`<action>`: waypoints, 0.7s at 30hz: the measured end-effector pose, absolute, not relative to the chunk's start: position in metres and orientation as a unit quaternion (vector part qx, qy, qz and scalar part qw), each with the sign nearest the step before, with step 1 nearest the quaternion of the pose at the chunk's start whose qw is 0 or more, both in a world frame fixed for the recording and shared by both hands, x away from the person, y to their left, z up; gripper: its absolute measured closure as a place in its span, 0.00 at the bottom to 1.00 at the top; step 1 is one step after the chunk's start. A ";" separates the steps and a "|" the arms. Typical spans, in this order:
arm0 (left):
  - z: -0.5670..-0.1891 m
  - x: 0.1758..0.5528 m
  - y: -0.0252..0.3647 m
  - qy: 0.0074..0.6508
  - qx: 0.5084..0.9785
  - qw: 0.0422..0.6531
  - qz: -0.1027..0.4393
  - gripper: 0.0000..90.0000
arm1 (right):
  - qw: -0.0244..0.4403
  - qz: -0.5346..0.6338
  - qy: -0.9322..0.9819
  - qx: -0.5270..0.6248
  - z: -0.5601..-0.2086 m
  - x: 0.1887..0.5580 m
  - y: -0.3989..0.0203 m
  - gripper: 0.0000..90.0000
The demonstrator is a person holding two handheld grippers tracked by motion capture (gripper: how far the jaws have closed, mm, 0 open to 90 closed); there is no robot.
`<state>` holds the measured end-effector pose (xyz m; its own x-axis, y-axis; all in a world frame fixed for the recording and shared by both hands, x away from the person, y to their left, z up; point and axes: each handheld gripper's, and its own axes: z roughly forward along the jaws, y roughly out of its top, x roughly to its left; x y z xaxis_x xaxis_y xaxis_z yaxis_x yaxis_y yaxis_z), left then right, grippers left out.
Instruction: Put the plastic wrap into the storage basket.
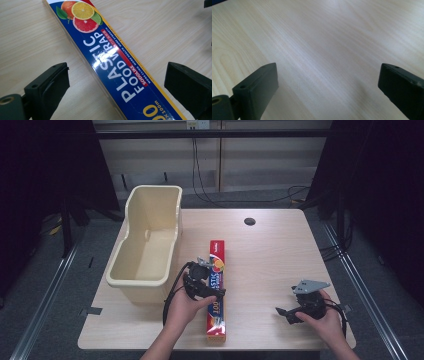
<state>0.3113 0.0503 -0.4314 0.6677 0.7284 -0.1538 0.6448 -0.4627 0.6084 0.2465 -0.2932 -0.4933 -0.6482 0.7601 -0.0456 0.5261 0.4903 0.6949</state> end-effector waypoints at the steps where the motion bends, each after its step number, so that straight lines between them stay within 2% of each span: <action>1: -0.431 0.311 0.050 0.403 0.853 0.327 0.064 0.06 | 0.176 0.332 0.845 0.381 -0.493 0.246 -0.293 0.03; 13: -0.434 0.313 0.049 0.402 0.858 0.316 0.044 0.06 | 0.186 0.341 0.843 0.371 -0.482 0.244 -0.292 0.04; 21: -0.432 0.319 0.034 0.406 0.861 0.303 0.040 0.06 | 0.188 0.350 0.839 0.372 -0.479 0.239 -0.293 0.04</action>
